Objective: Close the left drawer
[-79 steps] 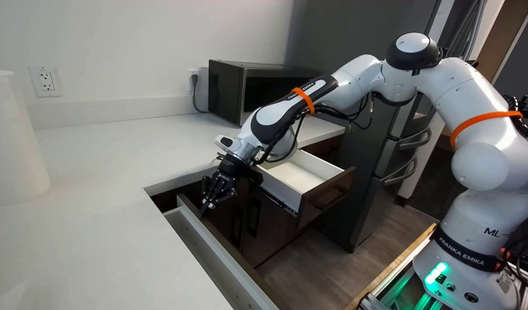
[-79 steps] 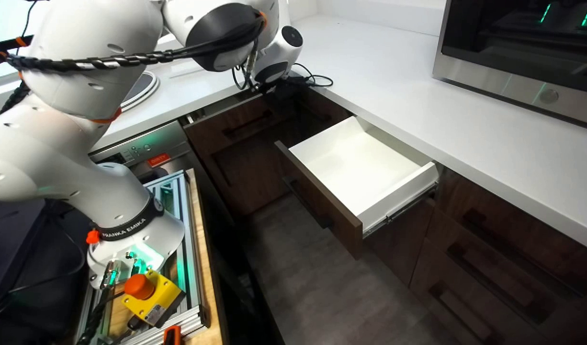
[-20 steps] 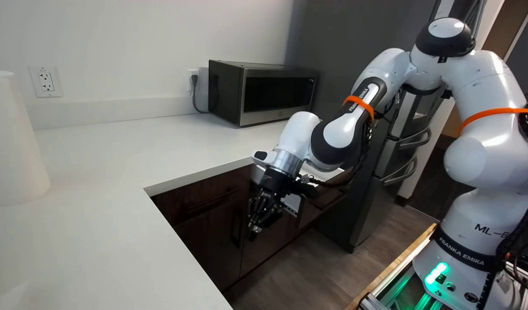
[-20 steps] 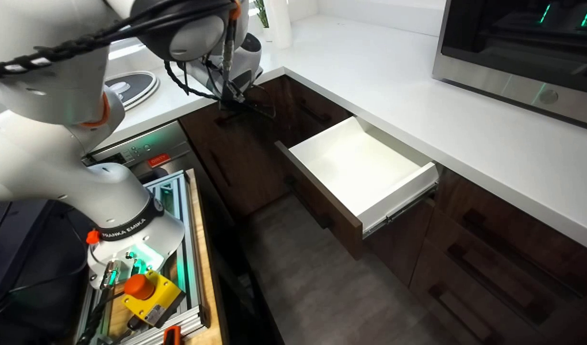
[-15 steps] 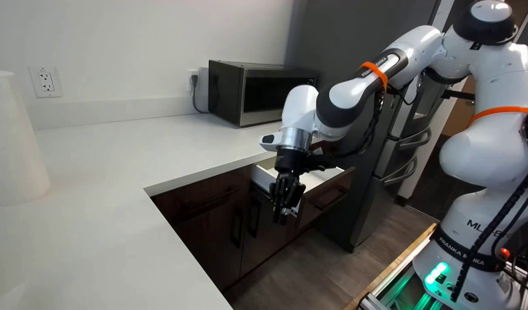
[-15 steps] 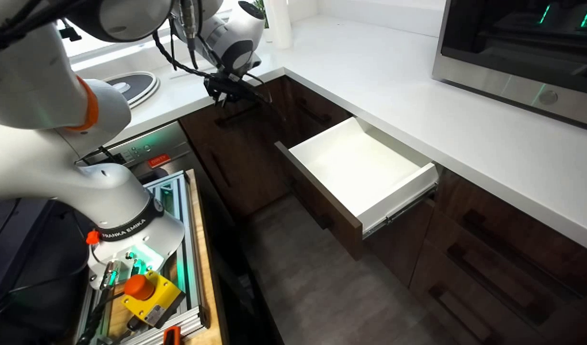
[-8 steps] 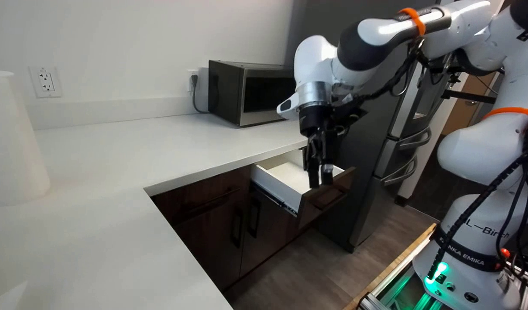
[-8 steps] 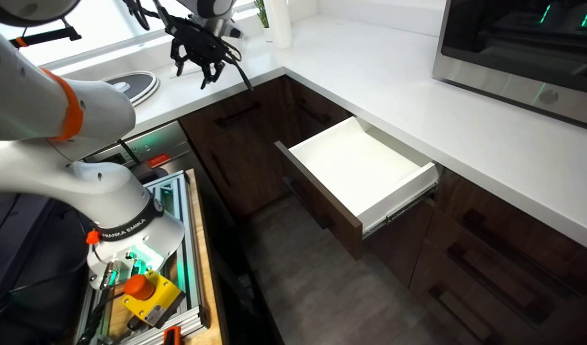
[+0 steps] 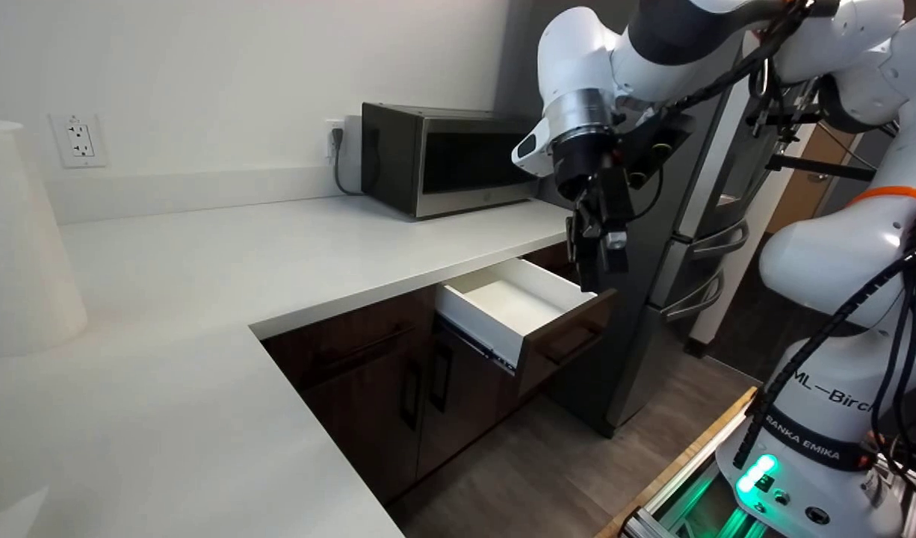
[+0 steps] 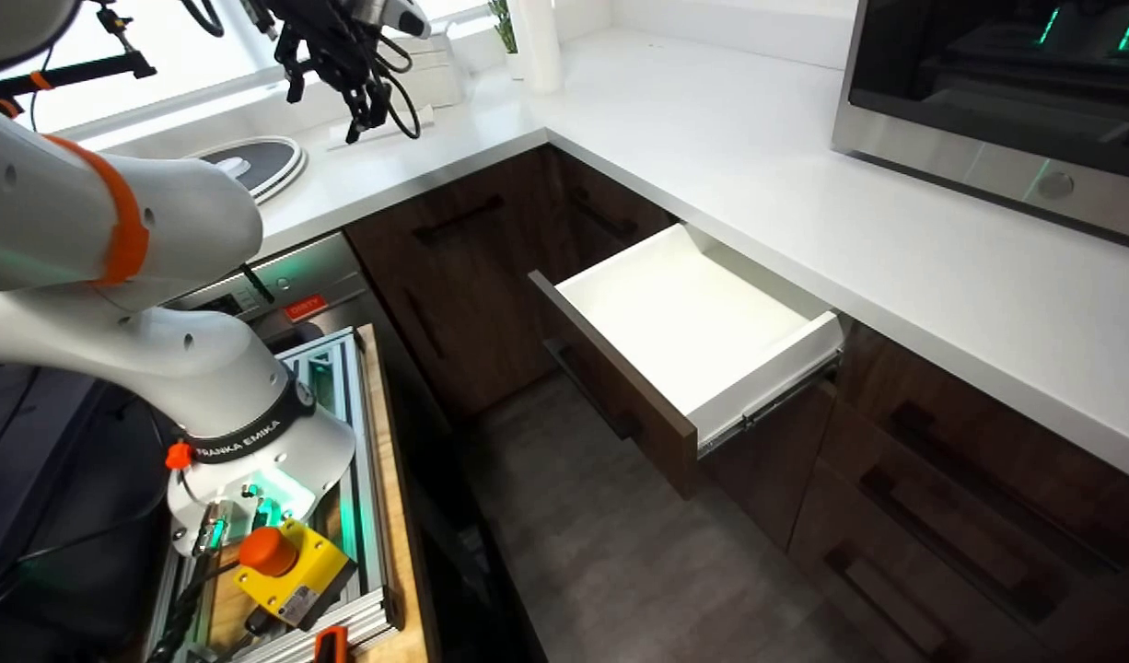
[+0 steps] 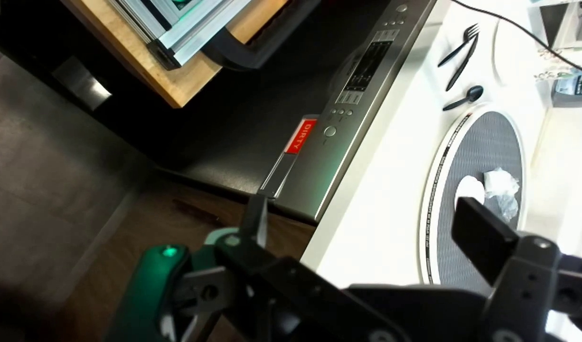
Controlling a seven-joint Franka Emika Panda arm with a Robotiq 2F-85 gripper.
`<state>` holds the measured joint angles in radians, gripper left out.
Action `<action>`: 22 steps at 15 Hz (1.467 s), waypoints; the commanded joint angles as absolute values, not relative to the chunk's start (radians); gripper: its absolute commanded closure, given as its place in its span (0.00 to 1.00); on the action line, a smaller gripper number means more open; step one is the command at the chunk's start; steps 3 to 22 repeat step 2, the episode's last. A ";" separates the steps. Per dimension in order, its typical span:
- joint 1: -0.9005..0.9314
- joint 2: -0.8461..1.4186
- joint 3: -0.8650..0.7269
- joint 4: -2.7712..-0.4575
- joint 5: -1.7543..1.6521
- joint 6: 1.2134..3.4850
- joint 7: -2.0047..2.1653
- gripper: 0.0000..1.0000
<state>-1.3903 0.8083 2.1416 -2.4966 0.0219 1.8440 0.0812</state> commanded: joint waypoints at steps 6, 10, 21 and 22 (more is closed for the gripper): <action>-1.372 0.827 2.128 -2.497 0.003 1.843 0.101 0.00; -1.372 0.827 2.128 -2.497 0.003 1.843 0.101 0.00; -1.372 0.827 2.128 -2.497 0.003 1.843 0.101 0.00; -1.372 0.827 2.128 -2.497 0.003 1.843 0.101 0.00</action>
